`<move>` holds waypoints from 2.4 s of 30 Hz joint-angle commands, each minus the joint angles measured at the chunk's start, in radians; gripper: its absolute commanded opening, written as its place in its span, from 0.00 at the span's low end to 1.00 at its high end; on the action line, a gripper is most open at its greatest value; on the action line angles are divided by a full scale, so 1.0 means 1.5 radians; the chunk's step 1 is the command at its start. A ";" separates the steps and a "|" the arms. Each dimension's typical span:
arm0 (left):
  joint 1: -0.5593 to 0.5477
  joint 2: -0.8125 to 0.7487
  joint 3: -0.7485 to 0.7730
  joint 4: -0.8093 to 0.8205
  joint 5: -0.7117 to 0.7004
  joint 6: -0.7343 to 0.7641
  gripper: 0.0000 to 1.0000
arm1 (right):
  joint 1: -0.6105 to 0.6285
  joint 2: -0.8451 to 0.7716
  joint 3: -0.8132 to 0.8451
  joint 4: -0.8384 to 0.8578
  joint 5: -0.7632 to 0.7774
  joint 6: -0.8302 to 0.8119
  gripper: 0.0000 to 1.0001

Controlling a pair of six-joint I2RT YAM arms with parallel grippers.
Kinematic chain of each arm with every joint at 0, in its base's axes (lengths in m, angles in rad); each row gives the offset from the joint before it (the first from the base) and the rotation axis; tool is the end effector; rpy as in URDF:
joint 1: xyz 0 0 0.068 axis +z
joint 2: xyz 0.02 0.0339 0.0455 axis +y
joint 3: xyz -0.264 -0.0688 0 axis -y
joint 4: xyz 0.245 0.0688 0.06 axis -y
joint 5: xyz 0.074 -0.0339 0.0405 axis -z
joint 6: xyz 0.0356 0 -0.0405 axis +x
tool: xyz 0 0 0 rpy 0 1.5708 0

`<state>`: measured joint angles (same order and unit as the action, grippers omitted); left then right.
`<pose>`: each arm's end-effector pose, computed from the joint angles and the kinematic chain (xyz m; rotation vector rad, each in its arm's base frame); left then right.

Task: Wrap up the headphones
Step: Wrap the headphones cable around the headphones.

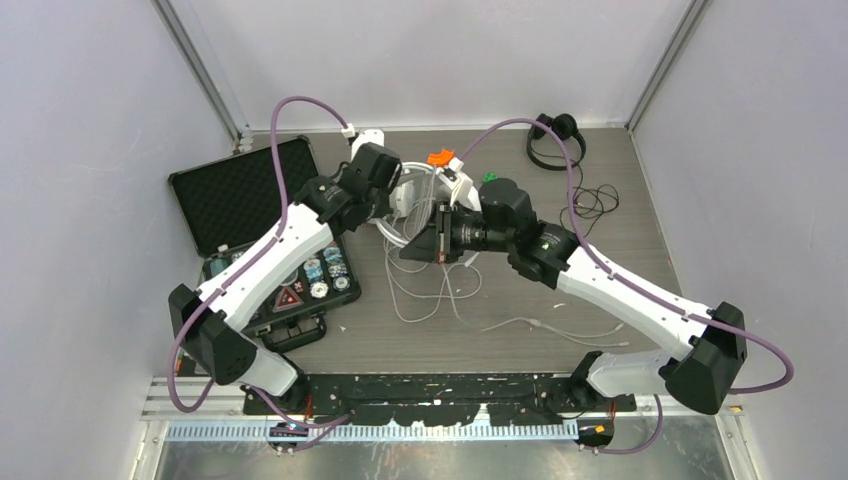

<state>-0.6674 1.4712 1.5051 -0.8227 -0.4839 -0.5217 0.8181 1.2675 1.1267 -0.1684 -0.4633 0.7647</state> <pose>0.2545 -0.1794 0.3696 -0.0642 2.2496 -0.0593 0.1887 0.2247 0.3583 -0.4210 2.1060 1.4504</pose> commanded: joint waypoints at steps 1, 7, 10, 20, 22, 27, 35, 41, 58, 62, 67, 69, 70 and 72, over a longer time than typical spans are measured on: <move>0.004 -0.003 0.050 0.060 0.020 -0.150 0.00 | 0.028 -0.031 0.024 0.046 0.061 -0.057 0.11; 0.004 0.005 0.091 0.034 -0.033 -0.220 0.00 | 0.056 -0.060 -0.011 0.048 0.131 -0.159 0.09; 0.004 -0.006 0.087 0.042 -0.035 -0.256 0.00 | 0.081 -0.073 -0.051 0.083 0.182 -0.244 0.09; 0.004 -0.039 0.091 0.046 -0.052 -0.292 0.00 | 0.138 -0.089 -0.117 0.099 0.307 -0.409 0.09; 0.004 -0.040 0.099 0.037 -0.053 -0.293 0.00 | 0.140 -0.090 -0.147 0.129 0.307 -0.420 0.10; 0.004 -0.055 0.104 0.029 -0.052 -0.296 0.00 | 0.145 -0.091 -0.218 0.209 0.331 -0.432 0.11; 0.004 -0.066 0.118 0.012 -0.061 -0.290 0.00 | 0.157 -0.093 -0.315 0.325 0.283 -0.436 0.13; 0.004 -0.075 0.125 0.010 -0.063 -0.293 0.00 | 0.164 -0.078 -0.370 0.390 0.300 -0.440 0.14; 0.004 -0.082 0.155 0.006 -0.069 -0.282 0.00 | 0.182 -0.030 -0.501 0.538 0.375 -0.368 0.12; 0.006 -0.078 0.168 0.008 -0.095 -0.261 0.00 | 0.182 -0.036 -0.534 0.572 0.402 -0.342 0.01; 0.017 -0.074 0.186 0.019 -0.076 -0.256 0.00 | 0.182 -0.051 -0.565 0.586 0.435 -0.313 0.00; 0.025 -0.074 0.189 0.022 -0.060 -0.260 0.00 | 0.182 -0.062 -0.571 0.582 0.443 -0.309 0.00; 0.029 -0.073 0.190 0.023 -0.055 -0.263 0.00 | 0.181 -0.069 -0.573 0.577 0.447 -0.307 0.00; 0.033 -0.073 0.192 0.023 -0.043 -0.267 0.00 | 0.181 -0.081 -0.573 0.565 0.453 -0.306 0.00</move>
<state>-0.6388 1.3933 1.7302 -0.9020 -0.5697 -0.8783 1.0855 1.1988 0.2718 0.6296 0.1558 0.2771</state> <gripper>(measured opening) 0.086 0.014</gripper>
